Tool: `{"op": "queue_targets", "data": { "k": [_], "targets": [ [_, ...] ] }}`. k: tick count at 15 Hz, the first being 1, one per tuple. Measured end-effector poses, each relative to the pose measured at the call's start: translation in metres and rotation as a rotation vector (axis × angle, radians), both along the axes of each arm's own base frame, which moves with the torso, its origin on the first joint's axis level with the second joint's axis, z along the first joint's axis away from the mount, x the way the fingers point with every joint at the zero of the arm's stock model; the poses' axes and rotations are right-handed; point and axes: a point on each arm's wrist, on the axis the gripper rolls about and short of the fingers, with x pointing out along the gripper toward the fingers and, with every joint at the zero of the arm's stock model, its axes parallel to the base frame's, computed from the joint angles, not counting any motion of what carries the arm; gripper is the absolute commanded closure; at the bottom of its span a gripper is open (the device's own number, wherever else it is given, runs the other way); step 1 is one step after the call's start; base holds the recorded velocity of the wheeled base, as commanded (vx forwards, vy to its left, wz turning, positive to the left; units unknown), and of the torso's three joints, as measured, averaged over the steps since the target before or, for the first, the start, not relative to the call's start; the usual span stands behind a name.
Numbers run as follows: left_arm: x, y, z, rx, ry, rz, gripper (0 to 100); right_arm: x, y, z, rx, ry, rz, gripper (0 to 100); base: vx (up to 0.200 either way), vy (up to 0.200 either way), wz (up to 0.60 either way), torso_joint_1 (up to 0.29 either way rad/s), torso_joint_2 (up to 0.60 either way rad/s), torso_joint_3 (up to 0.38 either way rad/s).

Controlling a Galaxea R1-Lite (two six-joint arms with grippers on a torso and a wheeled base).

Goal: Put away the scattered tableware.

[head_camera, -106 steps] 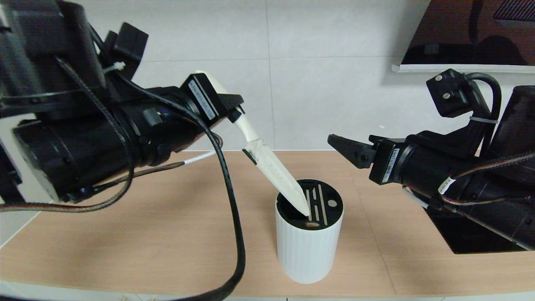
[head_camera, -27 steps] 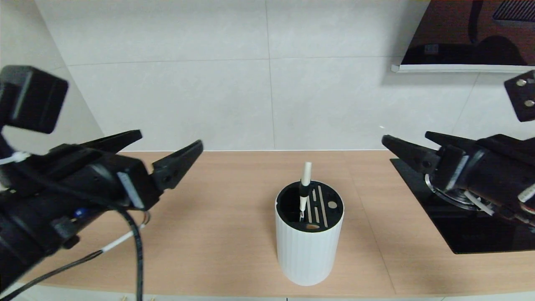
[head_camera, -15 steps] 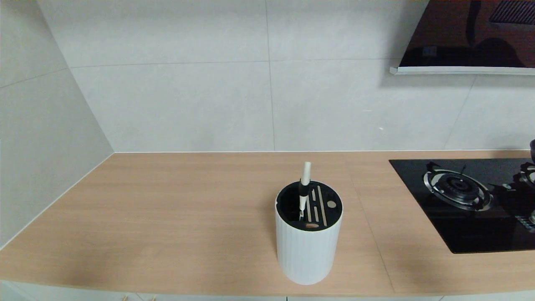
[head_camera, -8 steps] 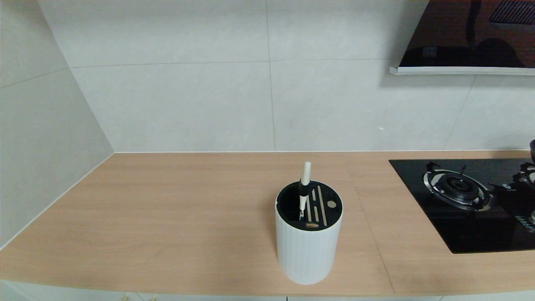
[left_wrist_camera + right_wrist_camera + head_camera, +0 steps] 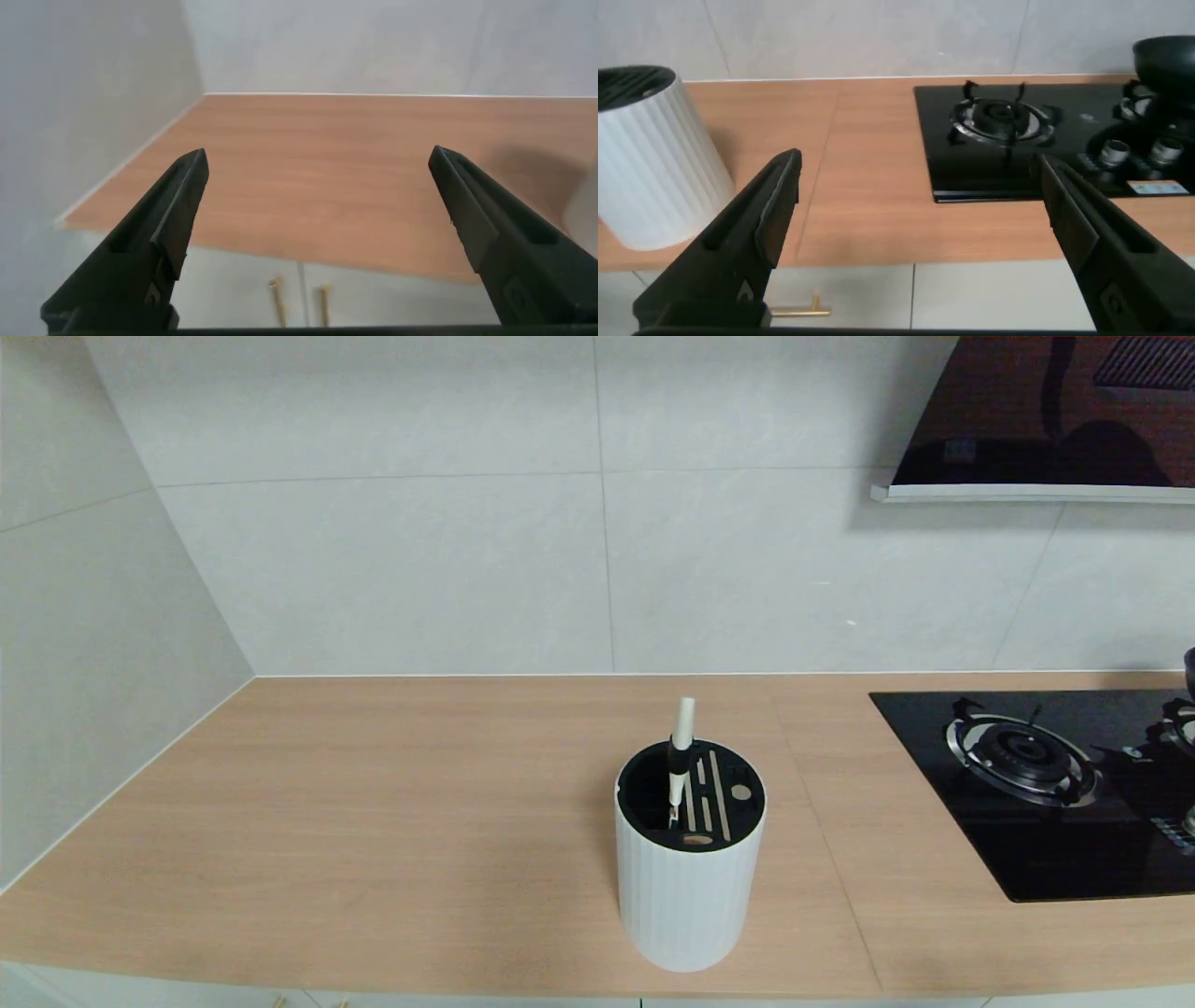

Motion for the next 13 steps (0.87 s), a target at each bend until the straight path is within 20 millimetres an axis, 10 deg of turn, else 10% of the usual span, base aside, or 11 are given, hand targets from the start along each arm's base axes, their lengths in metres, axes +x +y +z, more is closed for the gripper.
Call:
{"op": "queue_targets", "data": {
  "k": [13],
  "targets": [
    [0.006,-0.002,-0.023,-0.062,0.126,-0.115,0,0.002,0.001,-0.01,-0.004,0.07,0.06,0,0.0,0.0,0.0,0.0,0.0,0.0]
  ]
}}
